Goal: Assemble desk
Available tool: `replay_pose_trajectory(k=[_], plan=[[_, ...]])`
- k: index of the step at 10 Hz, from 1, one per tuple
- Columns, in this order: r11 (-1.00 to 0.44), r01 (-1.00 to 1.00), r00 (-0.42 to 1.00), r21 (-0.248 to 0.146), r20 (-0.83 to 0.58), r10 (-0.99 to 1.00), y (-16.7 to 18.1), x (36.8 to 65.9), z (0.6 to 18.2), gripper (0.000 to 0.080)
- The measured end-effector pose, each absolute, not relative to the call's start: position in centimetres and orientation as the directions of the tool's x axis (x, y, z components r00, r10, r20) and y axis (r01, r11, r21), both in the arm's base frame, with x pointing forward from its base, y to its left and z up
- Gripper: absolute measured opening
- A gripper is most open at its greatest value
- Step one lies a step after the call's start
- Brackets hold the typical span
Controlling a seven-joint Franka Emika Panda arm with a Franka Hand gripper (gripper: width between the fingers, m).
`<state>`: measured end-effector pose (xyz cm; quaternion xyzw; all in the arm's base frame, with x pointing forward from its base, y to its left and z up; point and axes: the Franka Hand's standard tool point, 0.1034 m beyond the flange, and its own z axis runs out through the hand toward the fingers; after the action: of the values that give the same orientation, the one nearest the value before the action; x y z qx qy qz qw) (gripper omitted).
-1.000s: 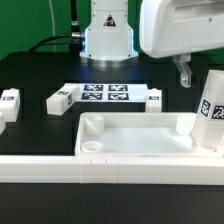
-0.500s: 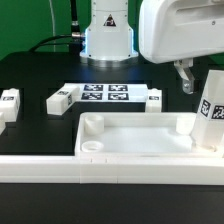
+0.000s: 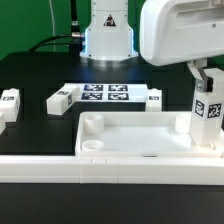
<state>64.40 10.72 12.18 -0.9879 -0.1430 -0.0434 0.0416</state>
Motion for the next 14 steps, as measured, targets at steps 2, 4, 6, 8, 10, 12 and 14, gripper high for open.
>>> replay_pose_trajectory(k=[2,4,6,8,10,12,14], plan=[[-0.956,0.285,0.956,-0.07,0.097,0.278,10.7,64.4,12.2,0.0289],[-0.962,0.265,0.961,-0.072,0.096,0.258,10.6,64.4,12.2,0.0289],[-0.995,0.026,0.995,-0.092,0.103,0.017,10.1,64.5,12.1,0.029],[-0.985,-0.137,0.983,-0.105,0.104,-0.148,9.8,64.5,12.1,0.0291],[-0.959,-0.259,0.957,-0.116,0.1,-0.271,9.4,64.5,12.1,0.0291],[-0.918,-0.376,0.918,-0.125,0.086,-0.388,9.1,64.5,12.0,0.0291],[-0.87,-0.474,0.871,-0.136,0.071,-0.486,8.8,64.6,12.0,0.0291]])
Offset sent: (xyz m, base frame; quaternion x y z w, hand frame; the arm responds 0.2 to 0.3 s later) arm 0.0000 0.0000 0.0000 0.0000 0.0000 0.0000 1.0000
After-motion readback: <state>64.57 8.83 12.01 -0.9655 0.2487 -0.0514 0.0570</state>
